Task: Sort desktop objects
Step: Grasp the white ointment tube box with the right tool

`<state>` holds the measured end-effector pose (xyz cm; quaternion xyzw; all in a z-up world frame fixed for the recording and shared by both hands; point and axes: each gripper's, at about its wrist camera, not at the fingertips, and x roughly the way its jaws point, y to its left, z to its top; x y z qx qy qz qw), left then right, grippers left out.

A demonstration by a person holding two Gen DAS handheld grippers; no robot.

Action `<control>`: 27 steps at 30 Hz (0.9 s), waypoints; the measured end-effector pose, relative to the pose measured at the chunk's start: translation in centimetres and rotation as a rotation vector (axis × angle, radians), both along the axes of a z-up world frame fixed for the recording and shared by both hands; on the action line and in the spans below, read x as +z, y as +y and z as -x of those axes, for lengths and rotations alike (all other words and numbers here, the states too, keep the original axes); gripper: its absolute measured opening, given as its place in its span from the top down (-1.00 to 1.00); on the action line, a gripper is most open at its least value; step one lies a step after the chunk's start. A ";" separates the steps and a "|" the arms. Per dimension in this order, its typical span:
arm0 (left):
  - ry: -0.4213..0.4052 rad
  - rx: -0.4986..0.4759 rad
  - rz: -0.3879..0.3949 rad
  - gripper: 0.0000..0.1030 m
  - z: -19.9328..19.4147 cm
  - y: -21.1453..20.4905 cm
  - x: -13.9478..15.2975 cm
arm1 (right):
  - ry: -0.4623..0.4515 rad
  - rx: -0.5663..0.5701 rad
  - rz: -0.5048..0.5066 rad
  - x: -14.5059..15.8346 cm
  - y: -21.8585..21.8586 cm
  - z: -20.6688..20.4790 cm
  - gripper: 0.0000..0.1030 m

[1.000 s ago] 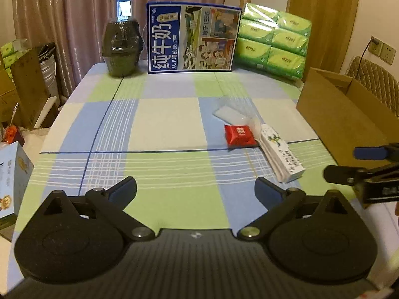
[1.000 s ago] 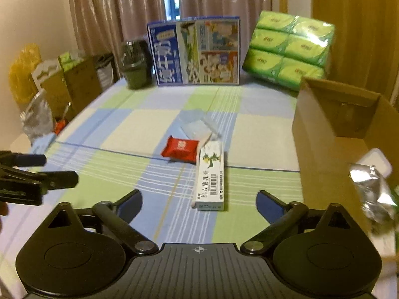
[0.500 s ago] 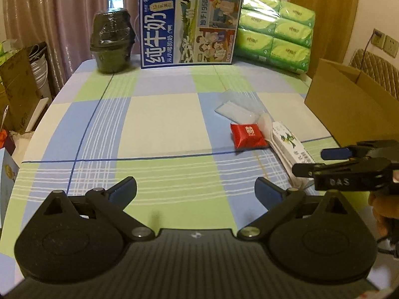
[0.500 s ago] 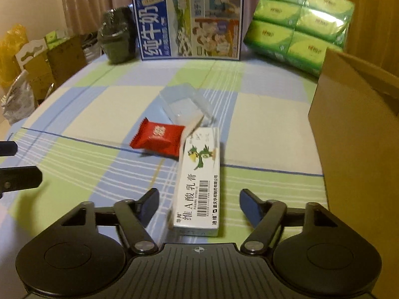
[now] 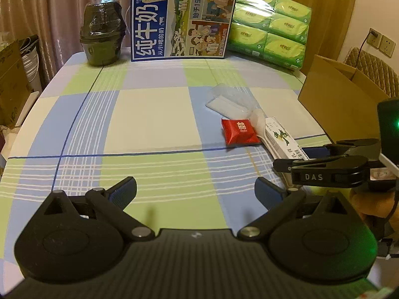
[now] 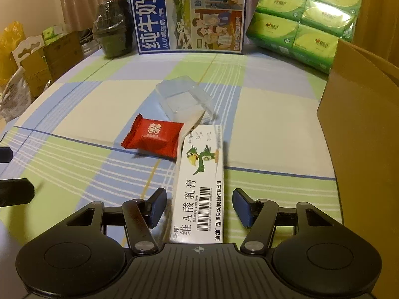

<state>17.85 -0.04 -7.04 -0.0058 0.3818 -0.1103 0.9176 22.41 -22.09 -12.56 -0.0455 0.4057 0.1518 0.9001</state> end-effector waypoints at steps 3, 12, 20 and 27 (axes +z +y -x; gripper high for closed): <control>0.005 0.002 -0.001 -0.92 -0.1 0.0 -0.2 | 0.007 -0.004 -0.003 -0.2 0.0 -0.2 0.04; 0.012 0.007 -0.006 -0.92 0.0 0.2 -0.3 | 0.025 -0.002 0.012 0.1 0.2 1.2 0.20; 0.008 0.014 -0.021 -0.92 0.9 0.9 0.3 | 0.084 0.061 -0.031 0.6 2.3 5.4 0.21; 0.024 0.043 -0.020 -0.92 2.1 2.7 0.4 | 0.069 0.138 -0.044 0.4 6.4 8.7 0.19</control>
